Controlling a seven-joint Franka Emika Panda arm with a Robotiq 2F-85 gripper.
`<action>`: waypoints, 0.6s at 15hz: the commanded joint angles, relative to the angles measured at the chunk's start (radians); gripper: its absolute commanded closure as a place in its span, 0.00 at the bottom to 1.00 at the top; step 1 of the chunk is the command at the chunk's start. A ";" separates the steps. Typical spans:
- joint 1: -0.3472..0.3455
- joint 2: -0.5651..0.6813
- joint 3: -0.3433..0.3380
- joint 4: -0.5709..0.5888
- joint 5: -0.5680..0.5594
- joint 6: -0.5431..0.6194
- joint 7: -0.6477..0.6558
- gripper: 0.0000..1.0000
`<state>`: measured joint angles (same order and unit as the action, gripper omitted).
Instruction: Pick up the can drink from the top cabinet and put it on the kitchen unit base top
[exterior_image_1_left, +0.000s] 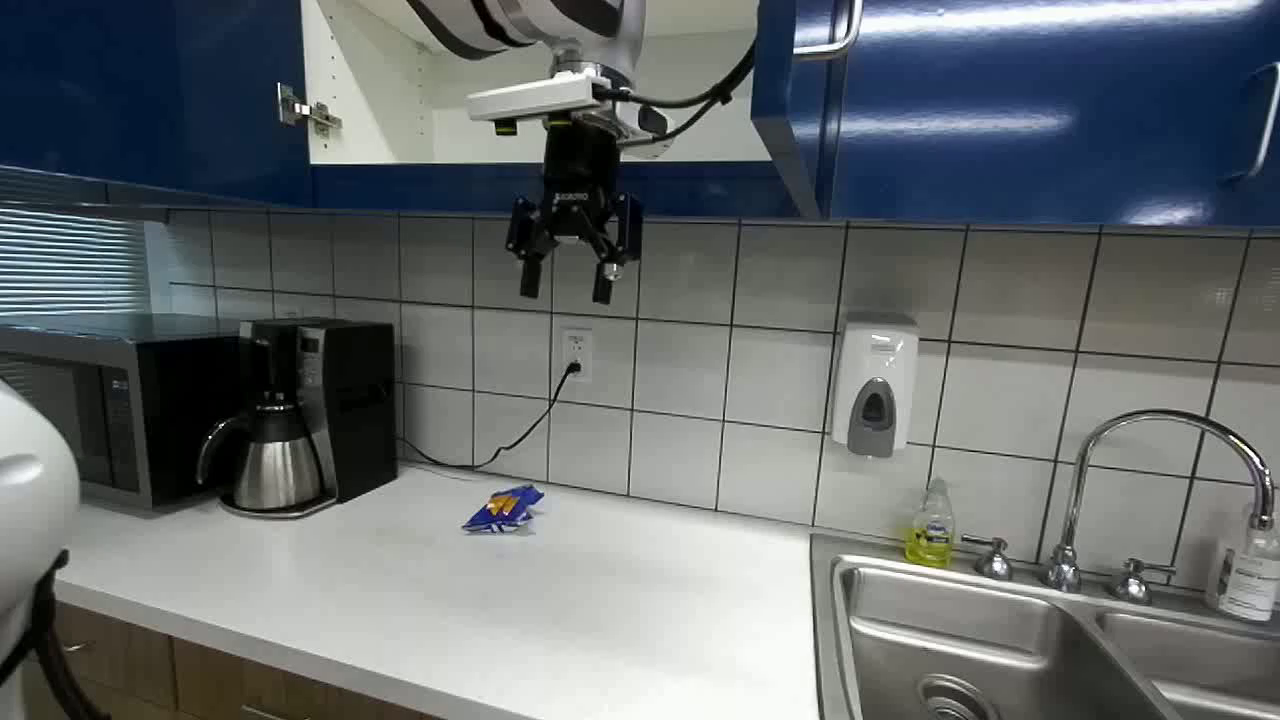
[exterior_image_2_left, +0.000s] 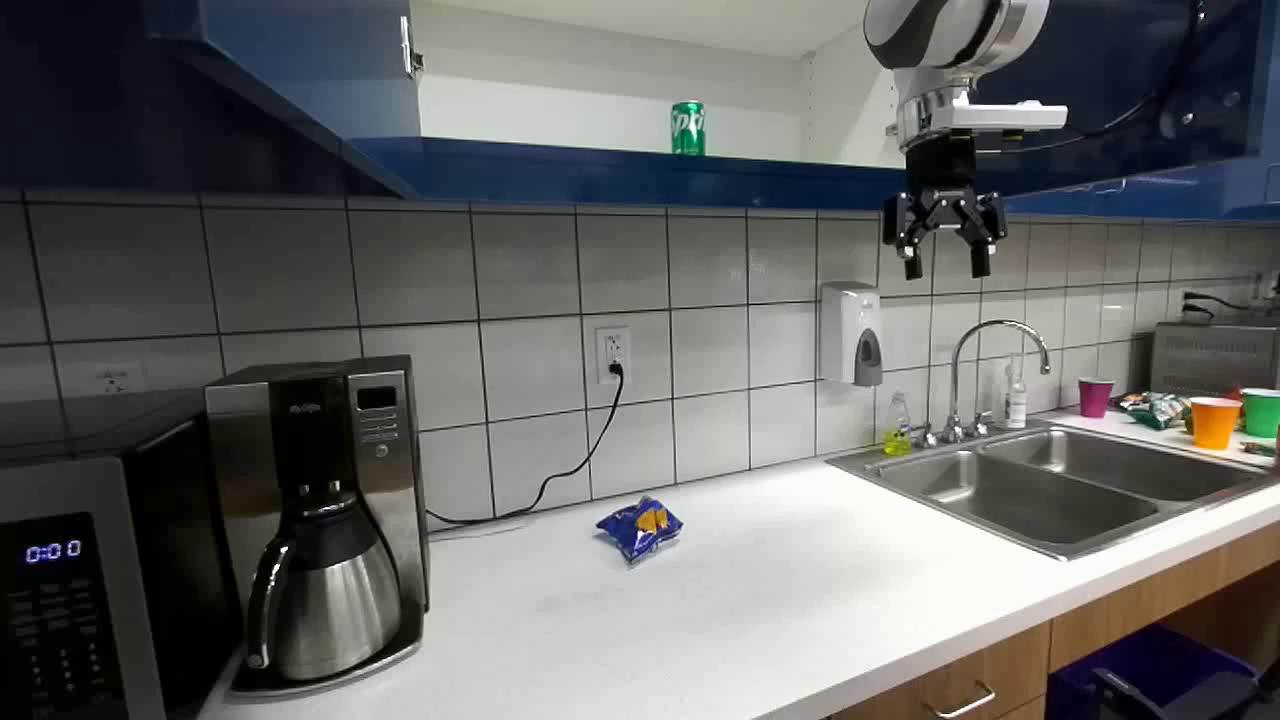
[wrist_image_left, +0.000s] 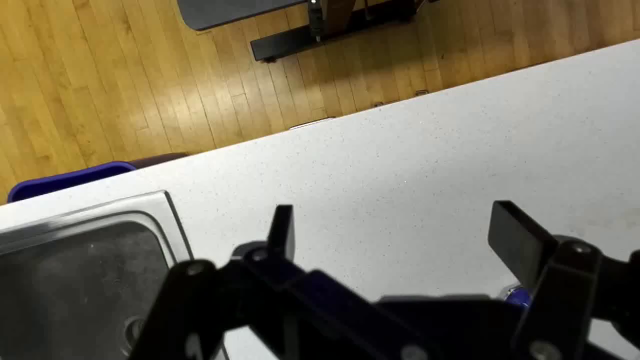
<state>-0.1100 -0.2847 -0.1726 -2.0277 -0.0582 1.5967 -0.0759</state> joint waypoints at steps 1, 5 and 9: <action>-0.008 0.001 0.007 0.002 0.002 -0.001 -0.002 0.00; 0.002 -0.012 0.019 0.030 0.011 -0.003 -0.001 0.00; 0.013 -0.008 0.030 0.071 0.018 -0.015 -0.002 0.00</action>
<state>-0.0993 -0.2889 -0.1567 -1.9928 -0.0511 1.5990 -0.0759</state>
